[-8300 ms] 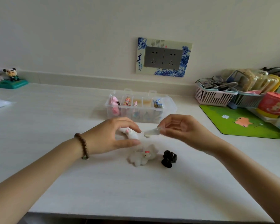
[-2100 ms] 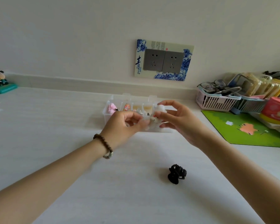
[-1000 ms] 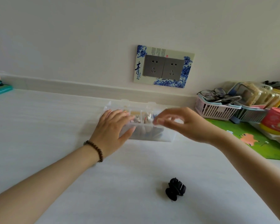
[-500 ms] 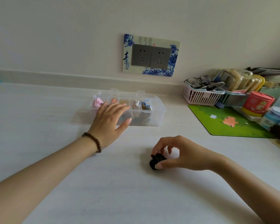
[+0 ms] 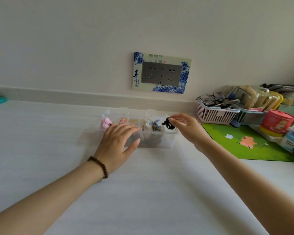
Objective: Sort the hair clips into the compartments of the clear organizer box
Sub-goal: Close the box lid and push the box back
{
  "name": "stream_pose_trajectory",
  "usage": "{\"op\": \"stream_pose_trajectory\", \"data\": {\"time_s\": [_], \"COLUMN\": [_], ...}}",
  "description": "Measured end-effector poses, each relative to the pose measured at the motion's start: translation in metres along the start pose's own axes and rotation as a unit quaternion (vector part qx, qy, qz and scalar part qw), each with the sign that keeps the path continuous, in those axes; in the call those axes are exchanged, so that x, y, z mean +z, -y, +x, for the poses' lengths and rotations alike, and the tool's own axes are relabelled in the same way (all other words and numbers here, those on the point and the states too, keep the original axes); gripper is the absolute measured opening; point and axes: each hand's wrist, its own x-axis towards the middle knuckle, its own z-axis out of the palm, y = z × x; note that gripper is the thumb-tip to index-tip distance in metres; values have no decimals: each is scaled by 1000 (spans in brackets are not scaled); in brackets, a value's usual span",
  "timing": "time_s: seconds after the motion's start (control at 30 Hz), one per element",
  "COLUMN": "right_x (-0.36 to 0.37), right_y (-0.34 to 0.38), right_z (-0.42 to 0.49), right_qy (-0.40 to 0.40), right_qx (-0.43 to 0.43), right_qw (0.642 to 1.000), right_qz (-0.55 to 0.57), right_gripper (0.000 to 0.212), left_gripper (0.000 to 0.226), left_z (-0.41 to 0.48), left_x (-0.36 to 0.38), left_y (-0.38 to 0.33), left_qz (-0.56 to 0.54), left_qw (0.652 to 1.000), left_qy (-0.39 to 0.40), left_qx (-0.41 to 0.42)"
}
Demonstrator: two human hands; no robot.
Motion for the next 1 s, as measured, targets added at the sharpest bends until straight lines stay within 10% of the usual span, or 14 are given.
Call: {"op": "stream_pose_trajectory", "data": {"time_s": [0.23,0.53,0.8,1.0], "right_x": [-1,20,33,10], "right_y": [-12,-24,-22,18], "right_z": [19,61,62,46], "right_qy": [-19,74,-3,-16], "right_qx": [81,193,80,-58], "right_qw": [992,944,969,980], "right_qz": [93,257,234,187], "right_gripper": [37,67,60,44], "left_gripper": [53,78,109,30], "left_z": [27,77,76,77], "left_x": [-24,-24,-18,-37], "left_y": [19,62,75,56], "left_qz": [-99,-237,-344,-374], "left_qw": [986,834,825,872], "left_qy": [-40,90,12,-189], "left_qx": [-128,-491,-449,-252]}}
